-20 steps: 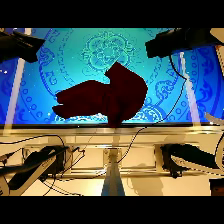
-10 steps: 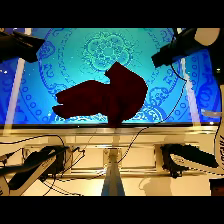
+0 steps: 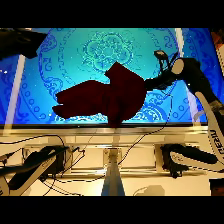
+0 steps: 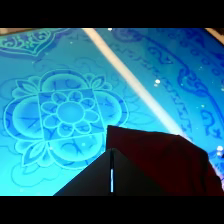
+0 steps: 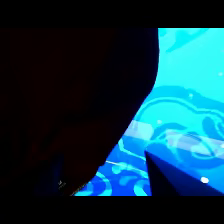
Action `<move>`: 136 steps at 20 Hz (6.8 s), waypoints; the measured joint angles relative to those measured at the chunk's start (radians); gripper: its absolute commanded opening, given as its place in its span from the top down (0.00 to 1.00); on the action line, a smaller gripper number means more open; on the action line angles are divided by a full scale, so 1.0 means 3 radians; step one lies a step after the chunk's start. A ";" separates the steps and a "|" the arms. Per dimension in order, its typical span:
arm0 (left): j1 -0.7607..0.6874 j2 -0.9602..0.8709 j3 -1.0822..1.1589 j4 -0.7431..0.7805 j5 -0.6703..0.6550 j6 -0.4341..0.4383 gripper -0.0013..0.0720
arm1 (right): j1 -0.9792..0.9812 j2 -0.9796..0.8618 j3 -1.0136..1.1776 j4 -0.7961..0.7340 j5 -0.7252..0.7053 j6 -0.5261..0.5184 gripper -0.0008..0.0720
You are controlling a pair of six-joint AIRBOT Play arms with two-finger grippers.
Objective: Fold the clothes and pants, and hang the long-sleeved shirts on hangers.
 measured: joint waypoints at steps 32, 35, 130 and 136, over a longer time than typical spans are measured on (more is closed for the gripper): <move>-0.0006 0.0000 0.0000 -0.0076 -0.0290 -0.0135 0.97 | 0.0010 -0.0576 0.0662 -0.0299 0.0596 0.0318 0.97; 0.0056 -0.0058 -0.0020 0.0860 -0.0383 -0.0454 0.97 | 0.0013 -0.0511 0.0843 -0.0303 0.0607 0.0221 0.97; 0.0815 -0.2089 0.0922 0.0154 -0.0018 -0.0036 0.97 | -0.1164 -0.0715 0.1591 -0.0495 0.0139 -0.0415 0.98; 0.1302 -0.1372 0.0921 0.0135 -0.0393 -0.0081 0.97 | -0.1816 -0.0492 0.0818 0.0122 0.1172 -0.0937 0.98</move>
